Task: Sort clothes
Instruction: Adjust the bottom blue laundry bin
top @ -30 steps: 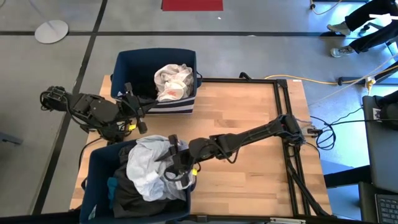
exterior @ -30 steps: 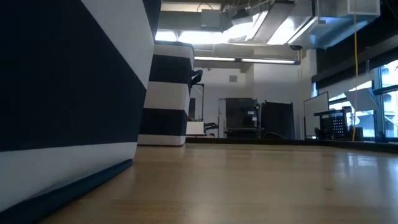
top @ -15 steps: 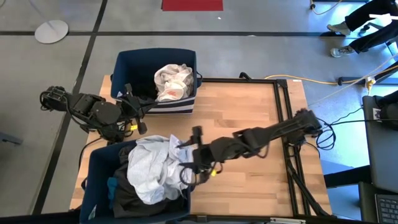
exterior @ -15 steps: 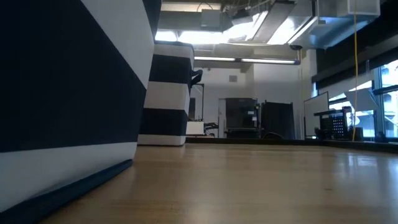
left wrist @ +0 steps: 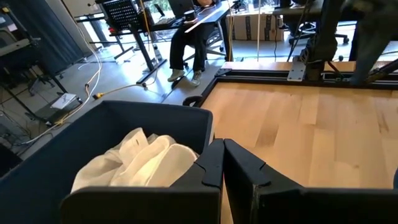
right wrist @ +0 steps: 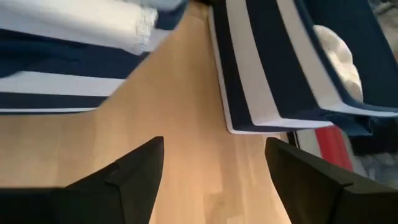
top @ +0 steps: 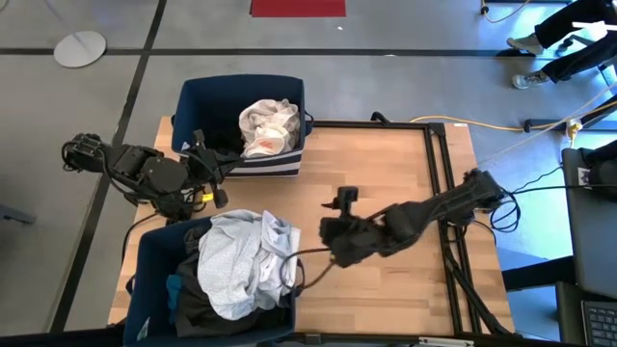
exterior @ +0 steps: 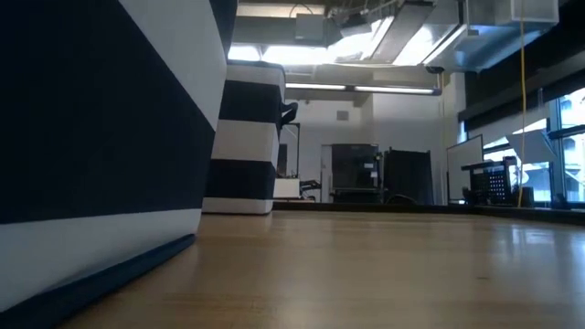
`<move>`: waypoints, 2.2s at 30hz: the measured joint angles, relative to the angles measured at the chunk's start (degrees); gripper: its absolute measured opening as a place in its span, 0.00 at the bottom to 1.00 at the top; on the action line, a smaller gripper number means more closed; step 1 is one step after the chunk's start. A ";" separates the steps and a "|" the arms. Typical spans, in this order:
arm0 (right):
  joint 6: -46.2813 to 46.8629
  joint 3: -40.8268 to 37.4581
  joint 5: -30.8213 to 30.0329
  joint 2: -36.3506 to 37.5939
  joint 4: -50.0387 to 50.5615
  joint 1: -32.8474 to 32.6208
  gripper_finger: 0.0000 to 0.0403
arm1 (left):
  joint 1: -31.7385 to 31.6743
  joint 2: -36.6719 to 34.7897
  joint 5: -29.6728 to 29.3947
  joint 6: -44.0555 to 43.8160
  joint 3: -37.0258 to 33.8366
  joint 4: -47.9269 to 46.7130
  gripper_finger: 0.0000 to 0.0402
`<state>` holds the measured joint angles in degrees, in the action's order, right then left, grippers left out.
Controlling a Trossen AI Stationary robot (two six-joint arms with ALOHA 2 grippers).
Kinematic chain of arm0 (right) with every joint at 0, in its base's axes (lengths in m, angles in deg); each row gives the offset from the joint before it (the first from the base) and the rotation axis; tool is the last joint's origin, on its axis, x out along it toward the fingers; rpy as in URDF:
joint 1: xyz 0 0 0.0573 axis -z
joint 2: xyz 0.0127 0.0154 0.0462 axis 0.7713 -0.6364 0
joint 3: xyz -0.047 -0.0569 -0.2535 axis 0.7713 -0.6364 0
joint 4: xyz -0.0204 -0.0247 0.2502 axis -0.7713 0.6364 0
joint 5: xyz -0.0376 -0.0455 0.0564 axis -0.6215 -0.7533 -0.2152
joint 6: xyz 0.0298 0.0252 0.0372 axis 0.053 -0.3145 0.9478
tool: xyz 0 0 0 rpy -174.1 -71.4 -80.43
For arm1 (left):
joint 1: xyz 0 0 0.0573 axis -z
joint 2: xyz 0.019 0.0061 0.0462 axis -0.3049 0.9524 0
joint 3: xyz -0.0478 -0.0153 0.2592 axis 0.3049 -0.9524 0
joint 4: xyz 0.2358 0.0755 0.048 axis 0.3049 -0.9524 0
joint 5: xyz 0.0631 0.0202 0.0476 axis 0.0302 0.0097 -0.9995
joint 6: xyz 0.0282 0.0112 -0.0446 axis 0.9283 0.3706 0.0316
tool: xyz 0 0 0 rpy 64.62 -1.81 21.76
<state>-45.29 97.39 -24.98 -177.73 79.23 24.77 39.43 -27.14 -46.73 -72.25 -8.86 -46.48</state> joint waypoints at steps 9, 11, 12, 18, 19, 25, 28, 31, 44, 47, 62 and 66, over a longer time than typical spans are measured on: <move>-8.73 -0.07 -2.60 -8.36 -12.68 2.31 0.70 | 0.00 -0.02 0.00 0.17 0.00 -0.01 0.00; -12.59 -0.06 -5.43 -8.47 -16.63 2.70 0.70 | 0.00 -0.02 0.00 0.18 0.00 -0.02 0.00; -14.71 -0.02 -6.74 -8.31 -18.83 2.65 0.70 | 0.00 -0.02 0.00 0.26 0.00 -0.02 0.00; -26.03 -0.04 -7.64 -7.98 -31.40 1.18 0.70 | 0.00 -0.02 -0.01 0.67 0.00 -0.54 0.00; -26.63 -0.04 -6.24 -7.89 -32.97 0.83 0.70 | 0.00 -0.01 -0.01 0.65 0.00 -0.91 0.00; -27.98 0.02 -0.76 -8.31 -38.35 0.54 0.70 | 0.00 -0.02 -0.02 0.46 0.00 -1.31 0.00; -28.48 0.02 -3.00 -8.46 -39.53 0.79 0.70 | 0.00 -0.02 0.00 0.46 0.00 -1.31 0.00; -29.84 0.00 -4.36 -8.48 -40.58 0.94 0.70 | -0.02 -0.02 -0.02 0.54 0.00 -1.29 0.00; -34.28 0.00 -4.40 -8.50 -51.49 1.08 0.70 | -0.02 -0.02 -0.02 0.68 0.00 -1.29 0.00; -35.43 0.11 -5.09 -8.50 -52.20 1.19 0.70 | -0.02 -0.02 -0.01 0.98 0.00 -1.29 0.00; -30.12 0.21 20.20 -14.09 -53.79 1.00 0.70 | -0.02 0.00 -0.02 -0.79 -0.04 -3.06 0.00; -27.91 0.49 20.65 -15.80 -52.94 1.35 0.70 | -0.02 0.00 -0.02 -1.07 -0.04 -3.08 0.00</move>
<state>-73.20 97.89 -4.34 -193.52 26.29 26.11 39.40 -27.14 -46.76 -73.32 -8.90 -49.56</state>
